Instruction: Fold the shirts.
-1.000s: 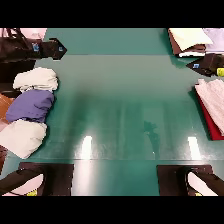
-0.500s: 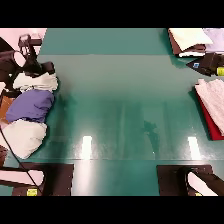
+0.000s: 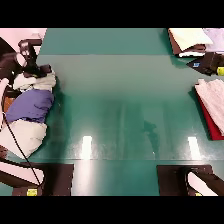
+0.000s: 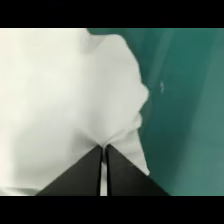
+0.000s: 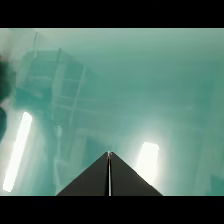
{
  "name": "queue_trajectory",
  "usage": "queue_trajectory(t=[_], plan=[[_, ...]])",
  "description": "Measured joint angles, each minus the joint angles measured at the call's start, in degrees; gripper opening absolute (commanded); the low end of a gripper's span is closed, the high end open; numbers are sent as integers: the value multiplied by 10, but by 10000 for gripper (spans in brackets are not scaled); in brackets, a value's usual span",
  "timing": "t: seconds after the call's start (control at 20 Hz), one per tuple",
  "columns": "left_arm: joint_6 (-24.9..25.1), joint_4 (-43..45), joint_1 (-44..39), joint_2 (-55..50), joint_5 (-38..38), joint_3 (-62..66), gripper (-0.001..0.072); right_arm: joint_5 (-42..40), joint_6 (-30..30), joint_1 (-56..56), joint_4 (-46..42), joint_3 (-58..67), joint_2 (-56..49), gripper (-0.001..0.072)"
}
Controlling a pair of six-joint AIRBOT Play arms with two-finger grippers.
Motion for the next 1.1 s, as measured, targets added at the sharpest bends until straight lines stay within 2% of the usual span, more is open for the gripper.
queue_trajectory(t=[0.25, 0.4, 0.6, 0.8, 0.85, 0.9, 0.95, 1.0, 1.1], plan=[[69, 1, -22, 127, -43, 134, 25, -8, -1, 0, -2, 97, 0, 15], [115, 0, -65, 213, -89, 197, 25, -14, -2, 0, -3, 170, 0, 15], [144, 0, -164, 264, -163, 221, 25, -13, -3, 0, -4, 242, 0, 14], [150, -8, -304, 247, -208, 177, 28, 1, -4, 0, -5, 280, 0, 15], [151, -21, -342, 236, -211, 158, 55, 6, -4, 0, -5, 286, 1, 15], [153, -42, -374, 224, -211, 140, 366, 10, -4, 0, -5, 289, 1, 14], [159, -73, -404, 209, -206, 121, 578, 12, -4, 0, -5, 292, 1, 15], [167, -103, -427, 196, -203, 108, 552, 15, -4, 0, -5, 294, 1, 15], [183, -151, -450, 176, -191, 92, 551, 17, -4, 0, -5, 296, 1, 15]])
